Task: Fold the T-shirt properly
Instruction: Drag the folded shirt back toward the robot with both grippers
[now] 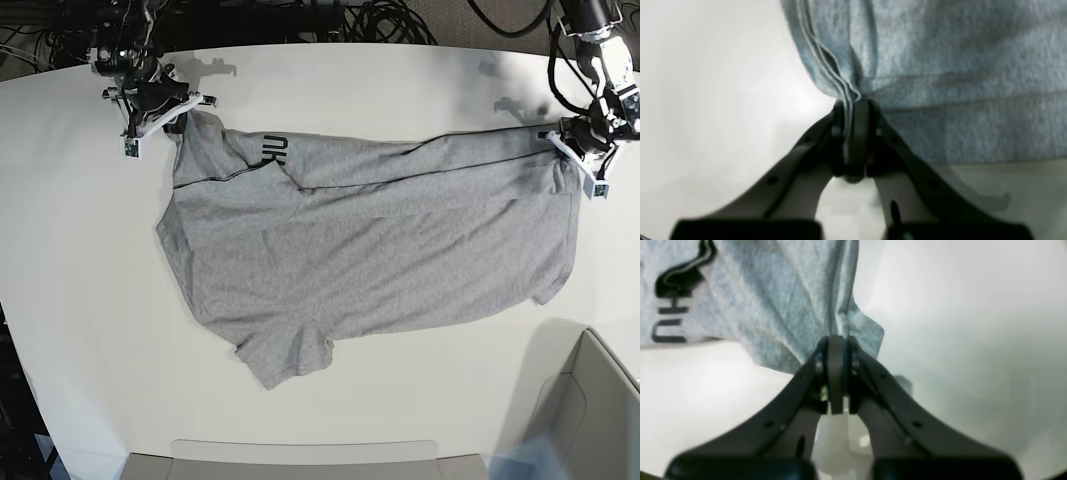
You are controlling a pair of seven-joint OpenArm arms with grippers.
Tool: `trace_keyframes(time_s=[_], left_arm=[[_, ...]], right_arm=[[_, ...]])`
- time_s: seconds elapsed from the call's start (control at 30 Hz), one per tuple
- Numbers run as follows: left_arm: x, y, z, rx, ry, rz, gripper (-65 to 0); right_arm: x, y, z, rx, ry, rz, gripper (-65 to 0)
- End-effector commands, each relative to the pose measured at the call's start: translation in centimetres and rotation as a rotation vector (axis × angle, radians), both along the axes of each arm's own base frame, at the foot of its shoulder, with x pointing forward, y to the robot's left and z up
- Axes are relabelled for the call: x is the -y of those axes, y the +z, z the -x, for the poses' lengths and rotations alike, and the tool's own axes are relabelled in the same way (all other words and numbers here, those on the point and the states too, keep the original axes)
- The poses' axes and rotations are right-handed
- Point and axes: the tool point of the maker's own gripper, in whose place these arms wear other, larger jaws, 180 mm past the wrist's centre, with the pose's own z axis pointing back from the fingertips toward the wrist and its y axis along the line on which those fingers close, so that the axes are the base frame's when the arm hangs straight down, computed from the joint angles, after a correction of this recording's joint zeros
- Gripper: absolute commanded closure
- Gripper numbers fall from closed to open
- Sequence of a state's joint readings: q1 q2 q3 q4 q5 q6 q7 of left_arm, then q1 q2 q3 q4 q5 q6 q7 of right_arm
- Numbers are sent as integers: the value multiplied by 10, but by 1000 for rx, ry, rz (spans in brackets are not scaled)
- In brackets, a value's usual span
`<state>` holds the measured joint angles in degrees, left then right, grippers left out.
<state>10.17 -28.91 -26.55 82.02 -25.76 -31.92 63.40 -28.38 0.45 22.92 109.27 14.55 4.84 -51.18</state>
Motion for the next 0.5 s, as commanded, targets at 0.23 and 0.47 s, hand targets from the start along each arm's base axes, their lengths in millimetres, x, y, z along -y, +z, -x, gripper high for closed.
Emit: trace_keyframes(time_s=[0.23,0.47], left_arm=[[-35,13,28,-43,6,-77,0],[-47,11,35,-56,-8,-161,0]], right_arm=[[-10,-1,23,-17,65,-10,0],[27,6,18,7,-40,40,0]])
